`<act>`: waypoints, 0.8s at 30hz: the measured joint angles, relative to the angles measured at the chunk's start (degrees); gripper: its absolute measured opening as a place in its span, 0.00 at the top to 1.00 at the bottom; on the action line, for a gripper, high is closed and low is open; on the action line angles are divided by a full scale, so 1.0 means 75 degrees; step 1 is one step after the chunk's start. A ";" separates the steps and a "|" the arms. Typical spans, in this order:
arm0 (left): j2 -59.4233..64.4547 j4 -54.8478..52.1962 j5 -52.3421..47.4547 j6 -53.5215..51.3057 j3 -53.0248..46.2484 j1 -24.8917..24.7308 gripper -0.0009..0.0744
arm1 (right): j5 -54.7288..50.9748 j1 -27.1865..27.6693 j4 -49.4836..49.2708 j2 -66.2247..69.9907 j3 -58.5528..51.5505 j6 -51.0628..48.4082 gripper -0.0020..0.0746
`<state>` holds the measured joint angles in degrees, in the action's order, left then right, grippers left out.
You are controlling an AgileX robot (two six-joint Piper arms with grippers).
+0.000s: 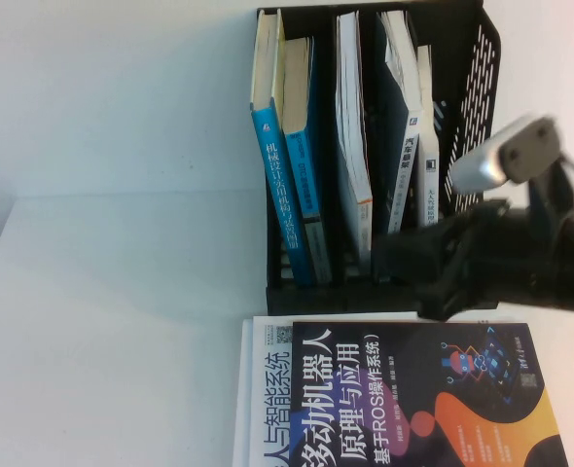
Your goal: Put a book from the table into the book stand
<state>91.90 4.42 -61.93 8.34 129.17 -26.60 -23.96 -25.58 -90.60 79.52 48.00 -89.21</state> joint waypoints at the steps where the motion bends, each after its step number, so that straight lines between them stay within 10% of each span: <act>1: -0.0013 0.0000 0.0000 0.0013 0.0000 0.0000 0.99 | -0.0045 0.0000 0.0000 0.0223 -0.0033 0.0000 0.98; 12: -0.0058 -0.0033 -0.0049 0.0079 -0.0017 0.0000 0.99 | -0.0446 0.0000 -0.0857 0.2400 0.1059 -0.0735 0.98; 24: 0.0112 -0.0270 -0.0083 0.0079 -0.0029 0.0000 0.99 | 0.2211 -0.0022 -0.1063 0.2845 0.3266 -0.0983 0.98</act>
<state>92.74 2.39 -62.55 8.93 128.95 -26.60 -7.37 -25.75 -98.57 100.86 72.50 -96.58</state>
